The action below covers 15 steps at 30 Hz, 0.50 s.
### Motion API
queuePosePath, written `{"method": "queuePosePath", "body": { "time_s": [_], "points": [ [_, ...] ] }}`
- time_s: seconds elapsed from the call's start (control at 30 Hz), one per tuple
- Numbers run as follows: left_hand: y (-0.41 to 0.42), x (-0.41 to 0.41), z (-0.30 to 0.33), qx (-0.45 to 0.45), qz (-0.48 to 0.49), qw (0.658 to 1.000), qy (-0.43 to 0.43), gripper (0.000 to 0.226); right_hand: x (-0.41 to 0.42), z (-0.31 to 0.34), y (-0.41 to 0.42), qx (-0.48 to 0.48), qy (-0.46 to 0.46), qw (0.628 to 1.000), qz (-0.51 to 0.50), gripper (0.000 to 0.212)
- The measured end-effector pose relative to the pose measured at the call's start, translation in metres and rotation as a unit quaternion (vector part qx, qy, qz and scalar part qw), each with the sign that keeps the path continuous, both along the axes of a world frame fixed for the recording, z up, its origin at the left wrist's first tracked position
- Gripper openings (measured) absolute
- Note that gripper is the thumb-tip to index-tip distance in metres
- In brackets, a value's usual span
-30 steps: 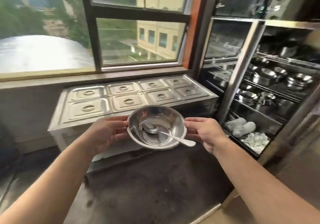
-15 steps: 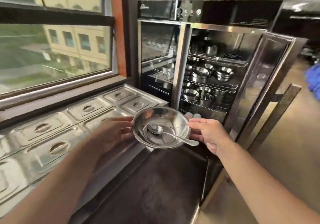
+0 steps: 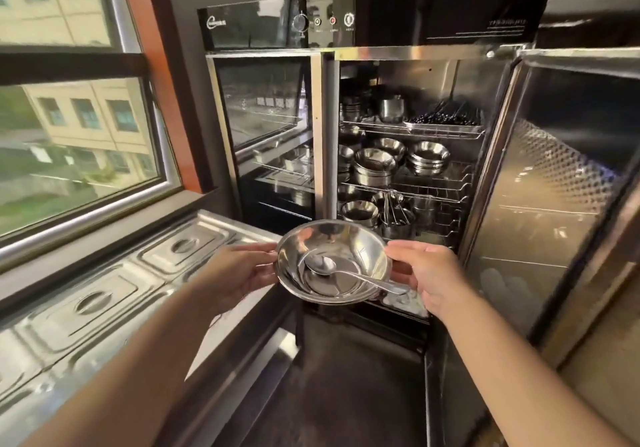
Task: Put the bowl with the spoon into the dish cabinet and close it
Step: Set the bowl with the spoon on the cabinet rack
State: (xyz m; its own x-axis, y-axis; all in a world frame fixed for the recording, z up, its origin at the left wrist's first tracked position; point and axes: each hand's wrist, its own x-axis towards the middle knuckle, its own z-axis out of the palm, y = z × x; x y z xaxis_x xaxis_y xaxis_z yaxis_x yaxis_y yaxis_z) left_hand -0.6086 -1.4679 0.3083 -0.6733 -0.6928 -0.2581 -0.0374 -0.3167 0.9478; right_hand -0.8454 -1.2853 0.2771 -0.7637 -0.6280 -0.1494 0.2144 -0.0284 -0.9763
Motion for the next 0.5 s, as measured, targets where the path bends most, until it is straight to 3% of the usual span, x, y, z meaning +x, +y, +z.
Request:
{"method": "queuePosePath", "body": {
  "time_s": [0.23, 0.5],
  "points": [
    [-0.086, -0.124, 0.02, -0.023, -0.023, 0.999, 0.004, 0.026, -0.109, 0.02, -0.075, -0.006, -0.003, 0.999, -0.054, 0.016],
    [-0.157, -0.28, -0.001, -0.015, -0.068, 0.998, 0.001, 0.027, -0.219, 0.007, -0.115, 0.034, -0.005, 0.986, -0.163, 0.009]
  ]
}}
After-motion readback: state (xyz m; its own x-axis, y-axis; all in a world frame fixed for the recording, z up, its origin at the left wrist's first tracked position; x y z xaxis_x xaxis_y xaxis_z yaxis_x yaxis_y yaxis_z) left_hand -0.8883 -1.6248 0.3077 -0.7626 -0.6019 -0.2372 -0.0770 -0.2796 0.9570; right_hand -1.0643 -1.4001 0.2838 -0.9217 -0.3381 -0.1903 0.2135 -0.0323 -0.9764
